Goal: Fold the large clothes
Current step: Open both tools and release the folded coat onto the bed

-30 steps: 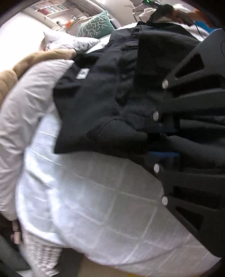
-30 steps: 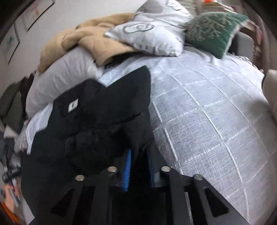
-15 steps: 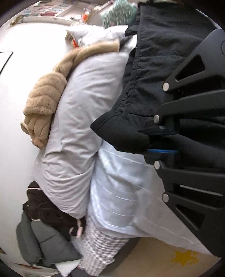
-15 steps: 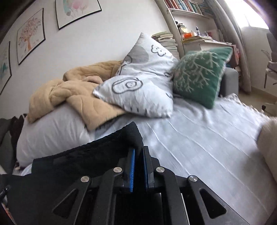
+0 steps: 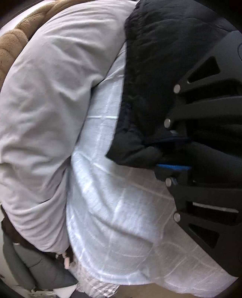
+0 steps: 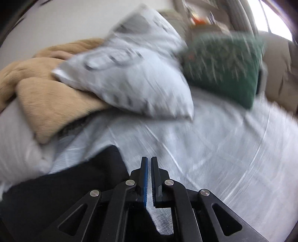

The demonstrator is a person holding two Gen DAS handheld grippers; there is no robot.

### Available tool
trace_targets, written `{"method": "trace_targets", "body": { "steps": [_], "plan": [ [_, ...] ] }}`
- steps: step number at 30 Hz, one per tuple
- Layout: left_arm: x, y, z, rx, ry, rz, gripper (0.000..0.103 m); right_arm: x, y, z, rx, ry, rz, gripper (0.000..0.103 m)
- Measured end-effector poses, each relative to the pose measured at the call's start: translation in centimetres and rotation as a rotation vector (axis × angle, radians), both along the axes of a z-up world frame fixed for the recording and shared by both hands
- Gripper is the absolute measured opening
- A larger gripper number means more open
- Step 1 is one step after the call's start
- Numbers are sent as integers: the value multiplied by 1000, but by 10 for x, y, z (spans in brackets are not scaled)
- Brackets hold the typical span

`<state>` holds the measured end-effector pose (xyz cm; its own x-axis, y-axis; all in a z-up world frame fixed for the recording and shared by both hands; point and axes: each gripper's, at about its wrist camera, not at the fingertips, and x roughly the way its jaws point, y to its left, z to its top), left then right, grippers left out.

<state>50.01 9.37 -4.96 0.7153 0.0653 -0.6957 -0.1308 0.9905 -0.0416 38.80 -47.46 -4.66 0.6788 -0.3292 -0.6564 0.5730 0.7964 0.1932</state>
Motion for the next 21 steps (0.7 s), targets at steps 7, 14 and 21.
{"method": "trace_targets", "body": {
  "steps": [7, 14, 21],
  "plan": [
    [-22, 13, 23, 25, 70, 40, 65, -6, 18, 15, -28, 19, 77, 13],
    [-110, 2, 67, -13, 96, -66, 84, -80, 59, 66, -41, 20, 231, 64],
    [-199, -7, 96, -13, 122, -106, 94, -159, 87, 94, 71, 35, 278, 73]
  ]
}}
